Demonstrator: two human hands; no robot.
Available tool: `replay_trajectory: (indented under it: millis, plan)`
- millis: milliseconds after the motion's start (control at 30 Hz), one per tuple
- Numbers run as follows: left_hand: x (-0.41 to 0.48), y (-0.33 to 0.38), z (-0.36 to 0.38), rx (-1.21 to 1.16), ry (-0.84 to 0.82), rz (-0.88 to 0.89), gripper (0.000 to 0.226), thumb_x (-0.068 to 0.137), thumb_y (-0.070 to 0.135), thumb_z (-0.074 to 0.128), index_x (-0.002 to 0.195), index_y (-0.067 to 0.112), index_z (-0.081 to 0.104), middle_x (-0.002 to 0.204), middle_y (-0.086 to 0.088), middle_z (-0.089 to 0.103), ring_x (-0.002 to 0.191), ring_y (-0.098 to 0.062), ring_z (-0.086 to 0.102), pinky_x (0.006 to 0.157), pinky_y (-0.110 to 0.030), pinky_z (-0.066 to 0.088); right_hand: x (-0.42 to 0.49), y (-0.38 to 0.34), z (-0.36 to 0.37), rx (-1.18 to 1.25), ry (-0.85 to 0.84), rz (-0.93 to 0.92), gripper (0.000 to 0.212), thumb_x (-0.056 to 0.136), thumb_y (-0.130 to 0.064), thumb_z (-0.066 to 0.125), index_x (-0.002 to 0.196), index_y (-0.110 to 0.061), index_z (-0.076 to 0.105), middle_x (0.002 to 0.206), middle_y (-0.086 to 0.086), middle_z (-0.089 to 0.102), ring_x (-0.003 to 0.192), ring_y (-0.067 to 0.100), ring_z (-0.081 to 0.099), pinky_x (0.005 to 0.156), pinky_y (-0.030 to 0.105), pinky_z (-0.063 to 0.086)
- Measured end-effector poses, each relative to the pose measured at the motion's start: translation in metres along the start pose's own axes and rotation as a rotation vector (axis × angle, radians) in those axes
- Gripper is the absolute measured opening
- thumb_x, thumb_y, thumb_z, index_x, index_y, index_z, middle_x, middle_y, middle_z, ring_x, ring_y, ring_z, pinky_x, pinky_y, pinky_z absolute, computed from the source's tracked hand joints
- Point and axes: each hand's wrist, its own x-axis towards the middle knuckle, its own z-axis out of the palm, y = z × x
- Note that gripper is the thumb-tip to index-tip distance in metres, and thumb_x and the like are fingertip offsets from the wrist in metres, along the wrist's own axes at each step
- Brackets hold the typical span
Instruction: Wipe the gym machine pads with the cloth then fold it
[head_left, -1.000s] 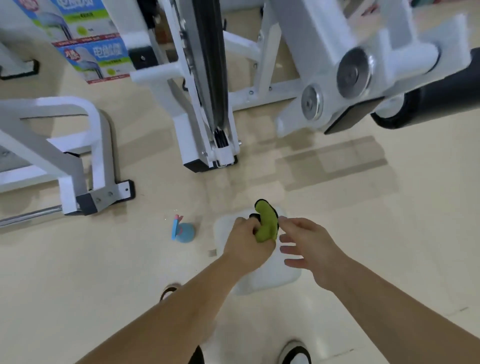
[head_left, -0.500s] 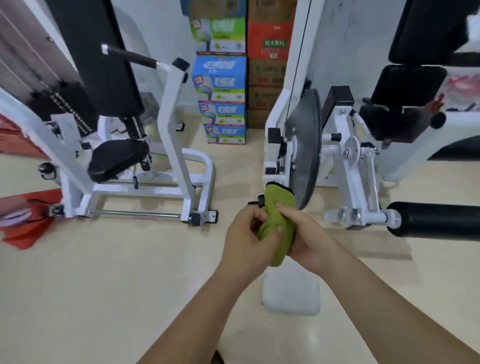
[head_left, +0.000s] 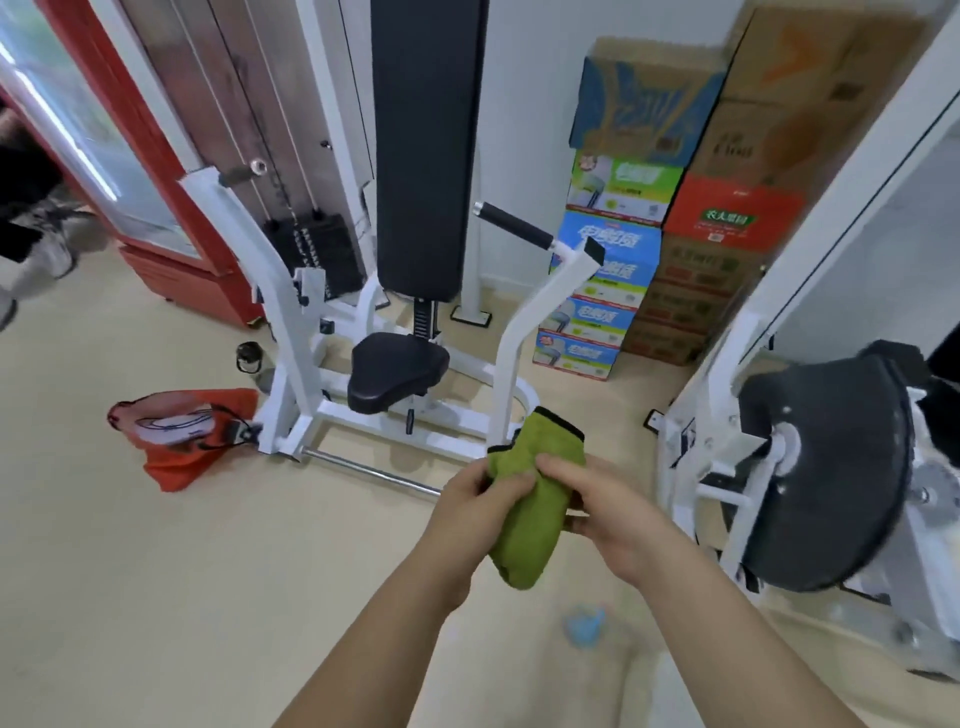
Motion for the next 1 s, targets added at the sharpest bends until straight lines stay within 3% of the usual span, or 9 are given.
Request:
replay_trajectory:
  millis: [100,200,267,400,600,700,800,900,1000]
  plan:
    - [0.027,0.03,-0.023,0.092,0.127,0.06,0.025,0.09,0.039,0.075,0.108,0.023,0.069,0.101,0.003,0.078,0.093,-0.012,0.075,0.088,-0.04,0.062,0.034,-0.022,0.029,0.09,0.066,0.012,0.035,0.09,-0.023,0.079,0.121,-0.009,0.069,0.11,0.014,0.079,0.096,0.033,0.078,0.075,0.042,0.063]
    - [0.057,0.06,-0.048,0.126,0.238,0.124,0.025,0.087,0.037,0.078,0.104,0.028,0.063,0.097,0.008,0.074,0.088,-0.006,0.073,0.085,-0.037,0.062,0.077,-0.051,0.062,0.121,0.023,0.07,0.035,0.096,-0.026,0.072,0.122,-0.003,0.068,0.113,0.019,0.077,0.101,0.038,0.076,0.082,0.047,0.063]
    - [0.081,0.08,-0.064,0.118,0.257,0.163,0.025,0.085,0.035,0.08,0.103,0.03,0.063,0.096,0.009,0.074,0.087,-0.005,0.072,0.083,-0.035,0.062,0.108,-0.078,0.08,0.057,-0.005,0.061,0.032,0.098,-0.027,0.07,0.12,-0.004,0.069,0.109,0.016,0.079,0.095,0.033,0.078,0.081,0.047,0.064]
    - [0.132,0.125,-0.096,0.046,0.248,0.168,0.022,0.09,0.038,0.076,0.105,0.026,0.064,0.097,0.003,0.074,0.09,-0.01,0.072,0.084,-0.033,0.061,0.17,-0.133,0.109,-0.074,-0.036,-0.028,0.018,0.095,-0.021,0.073,0.112,-0.016,0.072,0.092,0.001,0.079,0.073,0.016,0.077,0.06,0.03,0.059]
    - [0.208,0.19,-0.149,0.062,0.299,0.247,0.015,0.096,0.046,0.067,0.11,0.04,0.063,0.101,0.01,0.076,0.094,-0.006,0.073,0.09,-0.039,0.061,0.261,-0.212,0.172,-0.138,-0.105,-0.072,0.034,0.085,-0.015,0.082,0.115,-0.012,0.064,0.095,0.006,0.074,0.072,0.021,0.074,0.063,0.035,0.06]
    - [0.246,0.232,-0.169,0.047,0.251,0.226,0.02,0.096,0.057,0.06,0.111,0.044,0.059,0.106,0.013,0.075,0.098,-0.004,0.072,0.093,-0.039,0.059,0.295,-0.26,0.197,-0.193,-0.108,-0.112,0.036,0.08,-0.016,0.085,0.1,-0.016,0.056,0.083,0.003,0.066,0.066,0.02,0.065,0.065,0.04,0.058]
    - [0.3,0.275,-0.187,0.151,0.289,0.252,0.025,0.098,0.056,0.057,0.113,0.037,0.055,0.108,0.009,0.073,0.1,-0.008,0.069,0.094,-0.04,0.057,0.339,-0.309,0.211,-0.284,-0.094,-0.182,0.035,0.079,-0.016,0.086,0.094,-0.018,0.054,0.073,0.001,0.063,0.057,0.017,0.062,0.064,0.044,0.06]
    - [0.356,0.314,-0.199,0.309,0.386,0.315,0.021,0.102,0.042,0.05,0.11,0.022,0.052,0.1,0.002,0.067,0.093,-0.013,0.064,0.088,-0.042,0.055,0.377,-0.352,0.222,-0.398,-0.063,-0.216,0.024,0.089,-0.026,0.078,0.104,-0.013,0.064,0.092,0.007,0.07,0.073,0.02,0.07,0.07,0.046,0.065]
    - [0.429,0.355,-0.218,0.368,0.397,0.345,0.022,0.102,0.038,0.048,0.105,0.016,0.049,0.097,-0.003,0.064,0.092,-0.02,0.062,0.086,-0.043,0.053,0.434,-0.392,0.237,-0.495,0.022,-0.283,0.019,0.093,-0.031,0.073,0.108,-0.021,0.069,0.094,0.004,0.071,0.082,0.019,0.07,0.064,0.034,0.06]
